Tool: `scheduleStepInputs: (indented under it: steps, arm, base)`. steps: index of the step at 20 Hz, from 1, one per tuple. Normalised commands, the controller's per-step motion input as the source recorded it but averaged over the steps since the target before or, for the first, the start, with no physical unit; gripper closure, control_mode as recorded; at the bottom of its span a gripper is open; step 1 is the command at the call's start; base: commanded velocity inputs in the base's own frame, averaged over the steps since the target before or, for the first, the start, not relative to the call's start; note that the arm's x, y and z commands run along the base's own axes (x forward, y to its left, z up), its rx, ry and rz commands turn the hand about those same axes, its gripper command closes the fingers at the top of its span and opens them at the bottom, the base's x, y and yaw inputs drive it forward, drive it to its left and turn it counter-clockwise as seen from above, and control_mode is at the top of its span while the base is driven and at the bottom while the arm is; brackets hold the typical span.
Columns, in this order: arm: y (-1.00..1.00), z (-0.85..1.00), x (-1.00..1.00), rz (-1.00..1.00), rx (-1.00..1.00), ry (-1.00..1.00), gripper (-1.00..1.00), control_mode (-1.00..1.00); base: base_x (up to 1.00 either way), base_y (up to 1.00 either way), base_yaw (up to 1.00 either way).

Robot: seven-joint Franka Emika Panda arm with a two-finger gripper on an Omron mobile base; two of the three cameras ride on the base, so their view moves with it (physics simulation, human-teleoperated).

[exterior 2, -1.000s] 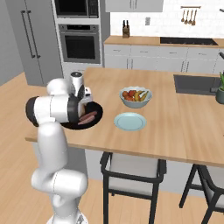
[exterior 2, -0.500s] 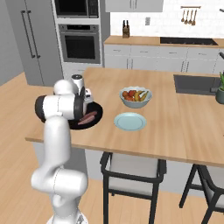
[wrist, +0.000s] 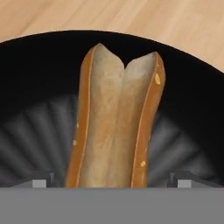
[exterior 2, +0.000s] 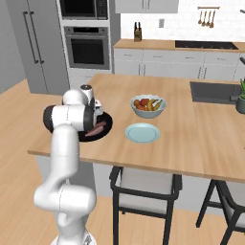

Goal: Place one bun and one sausage from the bowl on each plate.

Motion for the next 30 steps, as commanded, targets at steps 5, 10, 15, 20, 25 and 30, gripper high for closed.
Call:
scheduleStepInputs:
  steps: [5, 10, 15, 20, 25, 30]
  arm:
    - [0.0, -0.35, 0.17, 0.0, 0.0, 0.0, -1.0, -1.0]
    - [0.0, -0.14, 0.15, 0.0, 0.0, 0.0, -1.0, -1.0]
    - [0.0, 0.0, 0.0, -0.01, 0.0, 0.0, -1.0, -1.0]
    - [0.0, -0.14, 0.0, -0.05, 0.0, 0.0, -1.0, -1.0]
    - [0.0, -0.22, 0.0, 0.0, 0.0, -0.02, -1.0, -1.0]
    - [0.0, 0.0, 0.0, 0.0, 0.0, 0.0, -1.0, -1.0]
  base:
    - [0.0, 0.0, 0.0]
    - [0.0, 0.0, 0.0]
    - [0.0, 0.0, 0.0]
    - [0.0, 0.0, 0.0]
    - [0.0, 0.0, 0.0]
    - [0.0, 0.0, 0.0]
